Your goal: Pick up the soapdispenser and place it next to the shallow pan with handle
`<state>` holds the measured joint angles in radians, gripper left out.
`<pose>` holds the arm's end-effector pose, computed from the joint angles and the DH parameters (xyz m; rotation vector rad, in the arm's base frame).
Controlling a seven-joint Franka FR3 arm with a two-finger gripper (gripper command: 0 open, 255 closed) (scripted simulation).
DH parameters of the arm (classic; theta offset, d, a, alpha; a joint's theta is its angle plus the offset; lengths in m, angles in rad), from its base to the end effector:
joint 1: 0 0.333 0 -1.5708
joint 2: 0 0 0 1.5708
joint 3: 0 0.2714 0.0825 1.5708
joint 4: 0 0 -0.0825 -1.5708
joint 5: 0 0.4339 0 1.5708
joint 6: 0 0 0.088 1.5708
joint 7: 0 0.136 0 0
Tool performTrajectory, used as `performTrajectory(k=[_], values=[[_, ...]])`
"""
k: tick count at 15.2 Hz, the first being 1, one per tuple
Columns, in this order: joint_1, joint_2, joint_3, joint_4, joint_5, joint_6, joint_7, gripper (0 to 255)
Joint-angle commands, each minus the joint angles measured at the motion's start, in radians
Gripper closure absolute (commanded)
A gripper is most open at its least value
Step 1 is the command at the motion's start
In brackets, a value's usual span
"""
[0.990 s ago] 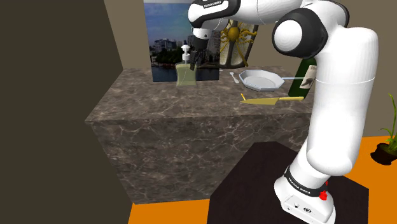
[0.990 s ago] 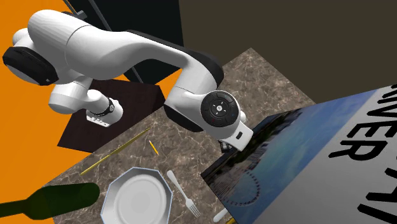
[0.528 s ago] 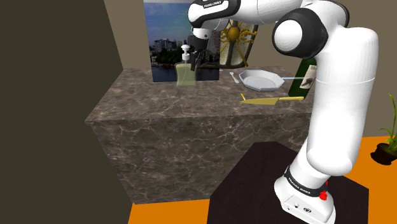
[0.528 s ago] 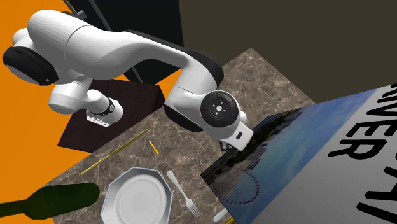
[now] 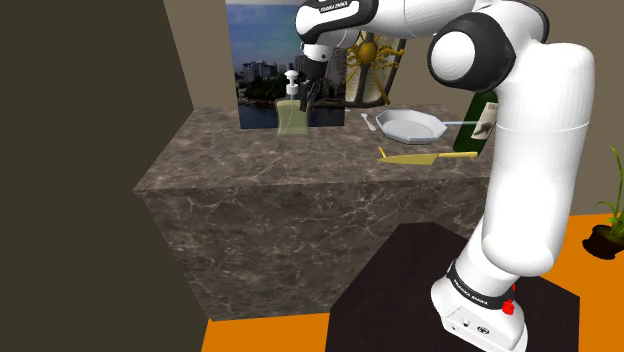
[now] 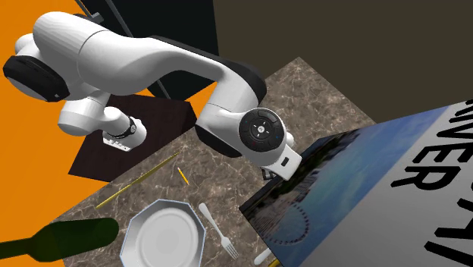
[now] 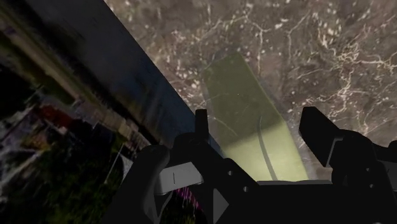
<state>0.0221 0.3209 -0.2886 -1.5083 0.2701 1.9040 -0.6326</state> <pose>0.6886 -0.1425 0.4139 -2.9830 -0.4612 -0.2326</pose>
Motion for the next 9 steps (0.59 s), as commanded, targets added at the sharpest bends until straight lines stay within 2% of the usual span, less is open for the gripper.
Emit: performTrajectory(k=[1,9], values=[[0.000,-0.001,0.000,0.011,-0.001,-0.012,0.003,255],[-0.008,0.003,-0.003,0.124,-0.006,-0.119,0.021,255]])
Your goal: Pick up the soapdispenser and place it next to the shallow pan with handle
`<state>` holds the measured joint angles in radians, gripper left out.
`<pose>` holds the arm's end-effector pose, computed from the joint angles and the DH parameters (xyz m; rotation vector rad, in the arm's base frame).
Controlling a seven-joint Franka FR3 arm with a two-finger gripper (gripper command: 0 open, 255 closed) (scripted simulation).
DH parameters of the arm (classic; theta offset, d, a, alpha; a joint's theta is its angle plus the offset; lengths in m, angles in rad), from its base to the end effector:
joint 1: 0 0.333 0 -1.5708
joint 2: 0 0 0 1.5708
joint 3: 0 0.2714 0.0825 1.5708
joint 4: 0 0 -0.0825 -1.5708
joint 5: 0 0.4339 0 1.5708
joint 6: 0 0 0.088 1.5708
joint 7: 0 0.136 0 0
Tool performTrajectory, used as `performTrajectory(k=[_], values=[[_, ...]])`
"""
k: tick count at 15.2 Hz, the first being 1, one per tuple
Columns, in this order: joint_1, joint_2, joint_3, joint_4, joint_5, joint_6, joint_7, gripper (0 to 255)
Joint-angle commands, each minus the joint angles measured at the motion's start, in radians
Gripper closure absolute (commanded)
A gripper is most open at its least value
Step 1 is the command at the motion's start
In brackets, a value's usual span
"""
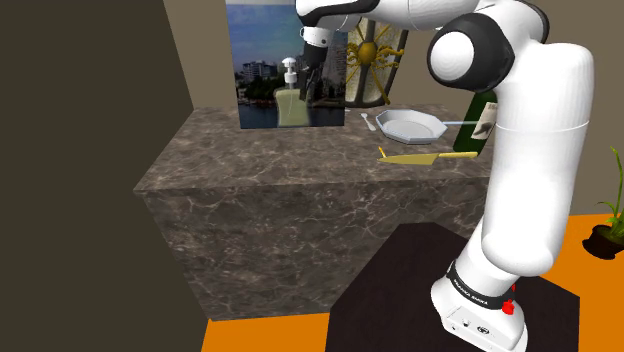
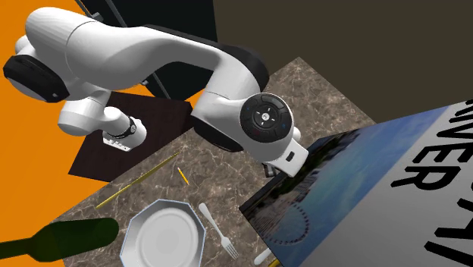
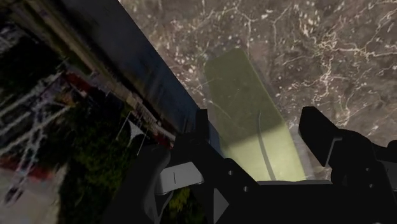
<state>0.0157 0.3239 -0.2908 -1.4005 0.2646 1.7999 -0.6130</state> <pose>0.6899 -0.1415 0.4598 -2.9822 -0.4622 -0.2311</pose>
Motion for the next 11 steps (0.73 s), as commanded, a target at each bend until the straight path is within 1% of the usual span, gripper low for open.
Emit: performTrajectory(k=[1,11], values=[[-0.003,0.002,-0.001,0.032,-0.001,-0.029,0.004,255],[-0.024,0.041,-0.002,0.224,0.007,-0.182,0.026,255]])
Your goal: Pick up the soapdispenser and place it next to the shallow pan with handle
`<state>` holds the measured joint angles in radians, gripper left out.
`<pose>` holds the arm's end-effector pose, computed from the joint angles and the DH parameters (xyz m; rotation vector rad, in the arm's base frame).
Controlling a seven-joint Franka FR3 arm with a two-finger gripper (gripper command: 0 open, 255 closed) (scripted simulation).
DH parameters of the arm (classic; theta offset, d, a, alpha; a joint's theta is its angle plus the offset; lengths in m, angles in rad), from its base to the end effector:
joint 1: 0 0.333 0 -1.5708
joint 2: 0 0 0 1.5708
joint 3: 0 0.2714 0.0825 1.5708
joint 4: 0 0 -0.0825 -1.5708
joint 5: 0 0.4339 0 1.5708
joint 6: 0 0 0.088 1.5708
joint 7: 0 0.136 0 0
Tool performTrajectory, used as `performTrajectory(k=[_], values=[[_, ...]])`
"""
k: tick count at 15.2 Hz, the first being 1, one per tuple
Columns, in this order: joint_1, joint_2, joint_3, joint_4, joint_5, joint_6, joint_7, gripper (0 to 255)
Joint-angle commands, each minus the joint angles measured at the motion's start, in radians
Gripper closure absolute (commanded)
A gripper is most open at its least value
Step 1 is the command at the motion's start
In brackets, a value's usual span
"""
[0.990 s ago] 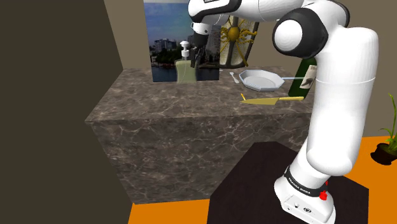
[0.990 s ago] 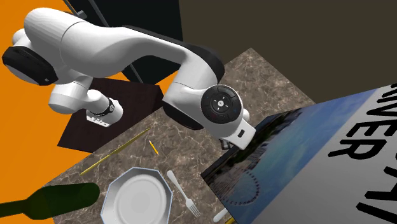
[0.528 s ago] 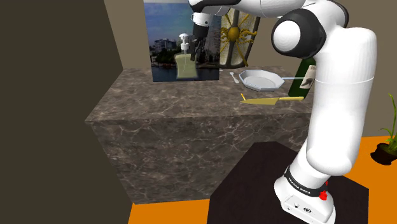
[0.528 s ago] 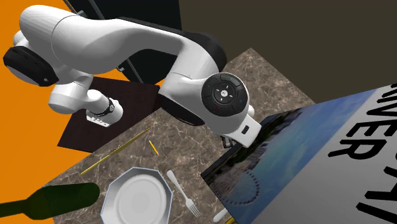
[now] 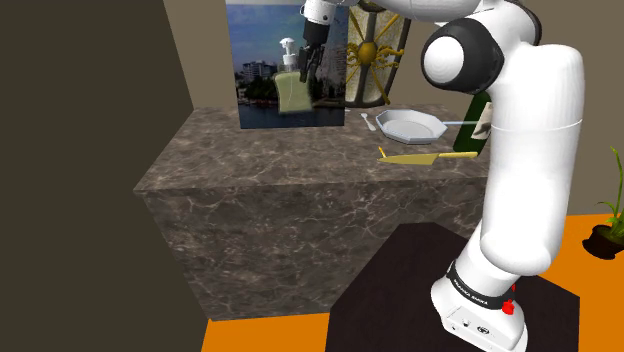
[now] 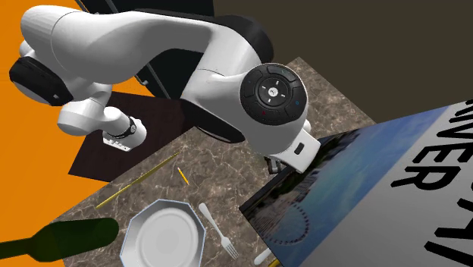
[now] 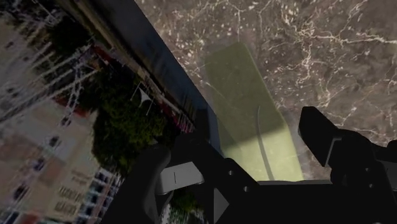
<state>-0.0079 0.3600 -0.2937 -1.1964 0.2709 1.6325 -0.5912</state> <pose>0.6881 -0.1433 0.5279 -2.9823 -0.4623 -0.2312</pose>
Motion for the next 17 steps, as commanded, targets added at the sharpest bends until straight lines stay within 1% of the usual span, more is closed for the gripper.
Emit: performTrajectory(k=[1,2,5,9,13,17], values=[[-0.004,0.011,0.001,0.043,0.003,-0.032,0.007,255],[-0.006,0.015,0.001,0.056,0.004,-0.041,0.008,255],[-0.006,-0.105,-0.017,-0.115,-0.022,0.006,-0.035,255],[-0.019,-0.238,-0.040,-0.288,-0.055,0.043,-0.088,255],[-0.041,-0.352,-0.065,-0.423,-0.088,0.061,-0.140,255],[-0.070,-0.451,-0.093,-0.529,-0.122,0.065,-0.195,255]])
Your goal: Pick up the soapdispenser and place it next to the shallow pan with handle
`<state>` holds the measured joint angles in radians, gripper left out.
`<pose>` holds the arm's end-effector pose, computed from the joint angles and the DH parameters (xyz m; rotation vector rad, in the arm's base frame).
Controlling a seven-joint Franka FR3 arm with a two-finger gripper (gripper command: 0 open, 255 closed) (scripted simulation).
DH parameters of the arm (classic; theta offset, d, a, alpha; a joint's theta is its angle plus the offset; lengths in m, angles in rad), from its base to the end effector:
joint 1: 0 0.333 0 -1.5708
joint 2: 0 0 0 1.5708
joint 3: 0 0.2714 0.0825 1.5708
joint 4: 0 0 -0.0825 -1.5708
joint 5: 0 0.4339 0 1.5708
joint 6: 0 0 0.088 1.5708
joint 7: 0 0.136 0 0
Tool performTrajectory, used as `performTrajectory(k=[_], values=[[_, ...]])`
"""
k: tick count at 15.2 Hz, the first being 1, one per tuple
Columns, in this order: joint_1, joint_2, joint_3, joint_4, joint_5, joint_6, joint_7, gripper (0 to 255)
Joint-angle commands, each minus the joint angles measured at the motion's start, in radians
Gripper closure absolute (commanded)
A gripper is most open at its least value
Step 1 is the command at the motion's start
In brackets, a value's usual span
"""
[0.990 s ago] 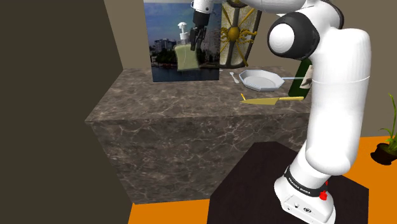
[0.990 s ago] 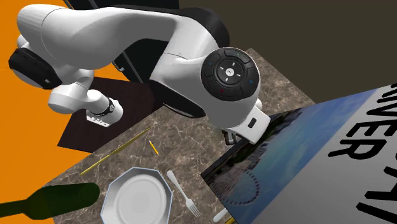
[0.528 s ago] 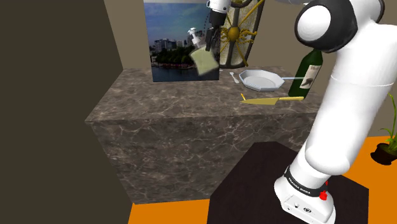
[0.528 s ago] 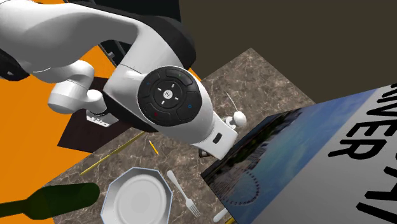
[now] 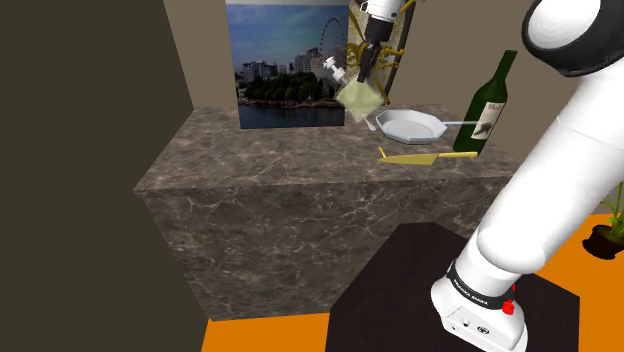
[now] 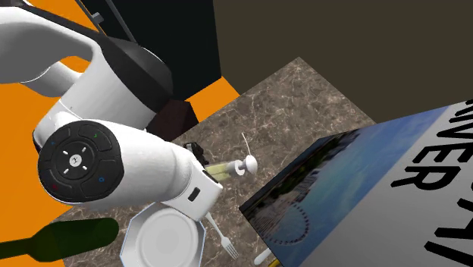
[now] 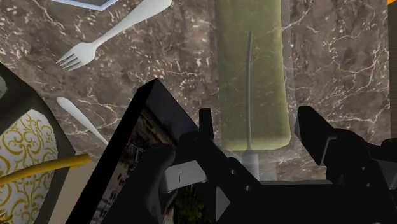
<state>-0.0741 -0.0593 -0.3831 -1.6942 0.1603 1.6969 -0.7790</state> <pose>0.5469 -0.2515 0.5325 -2.9828 -0.4602 -0.2302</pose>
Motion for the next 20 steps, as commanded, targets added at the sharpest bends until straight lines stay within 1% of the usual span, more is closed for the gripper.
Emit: performTrajectory(k=[1,5,10,15,20], values=[[-0.012,-0.055,-0.011,-0.054,-0.020,0.000,-0.021,255],[-0.046,-0.139,-0.044,-0.131,-0.055,-0.009,-0.080,255],[-0.093,-0.225,-0.093,-0.198,-0.100,-0.031,-0.162,255],[-0.140,-0.289,-0.151,-0.235,-0.144,-0.061,-0.252,255],[-0.184,-0.329,-0.220,-0.243,-0.186,-0.095,-0.352,255]])
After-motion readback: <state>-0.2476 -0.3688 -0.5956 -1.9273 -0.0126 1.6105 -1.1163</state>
